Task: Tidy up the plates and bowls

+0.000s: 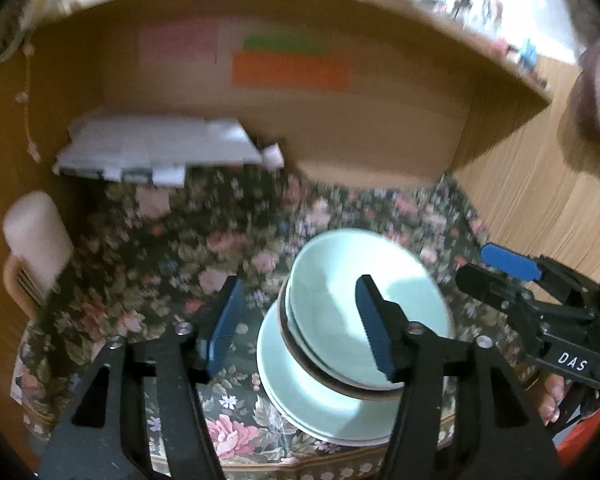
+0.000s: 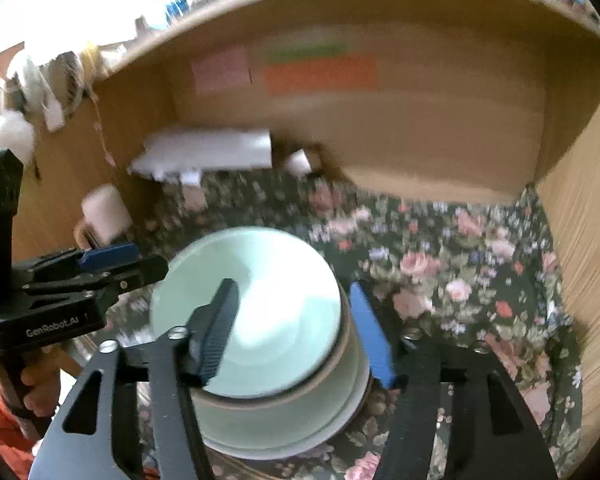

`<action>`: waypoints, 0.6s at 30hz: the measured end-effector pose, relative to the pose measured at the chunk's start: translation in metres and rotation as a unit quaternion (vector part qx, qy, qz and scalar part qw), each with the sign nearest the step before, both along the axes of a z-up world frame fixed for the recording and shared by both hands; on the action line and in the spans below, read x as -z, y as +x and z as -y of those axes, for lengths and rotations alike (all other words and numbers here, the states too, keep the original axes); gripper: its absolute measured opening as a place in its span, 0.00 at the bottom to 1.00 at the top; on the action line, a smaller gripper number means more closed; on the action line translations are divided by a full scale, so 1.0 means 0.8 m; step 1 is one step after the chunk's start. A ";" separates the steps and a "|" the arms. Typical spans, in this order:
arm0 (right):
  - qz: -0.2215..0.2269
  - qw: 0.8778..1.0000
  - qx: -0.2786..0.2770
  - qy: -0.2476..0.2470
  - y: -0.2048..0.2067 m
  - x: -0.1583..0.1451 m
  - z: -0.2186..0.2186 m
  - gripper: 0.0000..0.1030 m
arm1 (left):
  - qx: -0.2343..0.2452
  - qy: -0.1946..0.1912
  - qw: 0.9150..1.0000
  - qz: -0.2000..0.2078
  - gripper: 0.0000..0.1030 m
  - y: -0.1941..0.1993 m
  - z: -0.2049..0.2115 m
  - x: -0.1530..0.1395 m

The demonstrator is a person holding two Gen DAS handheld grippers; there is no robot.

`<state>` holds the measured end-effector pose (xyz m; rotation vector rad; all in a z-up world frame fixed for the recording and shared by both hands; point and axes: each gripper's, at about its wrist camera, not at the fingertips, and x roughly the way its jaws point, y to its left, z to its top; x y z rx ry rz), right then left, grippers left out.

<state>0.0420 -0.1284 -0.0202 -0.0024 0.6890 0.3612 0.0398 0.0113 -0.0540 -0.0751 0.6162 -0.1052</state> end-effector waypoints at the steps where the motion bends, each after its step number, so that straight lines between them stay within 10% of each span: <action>1: 0.011 1.000 -0.001 0.005 -0.006 -0.006 -0.001 0.58 | -0.002 0.002 1.000 0.014 0.61 -0.006 0.000 -0.006; 7: 0.060 0.998 -0.010 0.018 -0.036 -0.031 -0.008 0.60 | -0.014 0.014 0.996 0.090 0.70 -0.052 0.002 -0.034; 18: 0.153 0.987 0.003 0.041 -0.089 -0.058 -0.007 0.96 | -0.024 0.021 0.986 0.162 0.93 -0.096 0.006 -0.048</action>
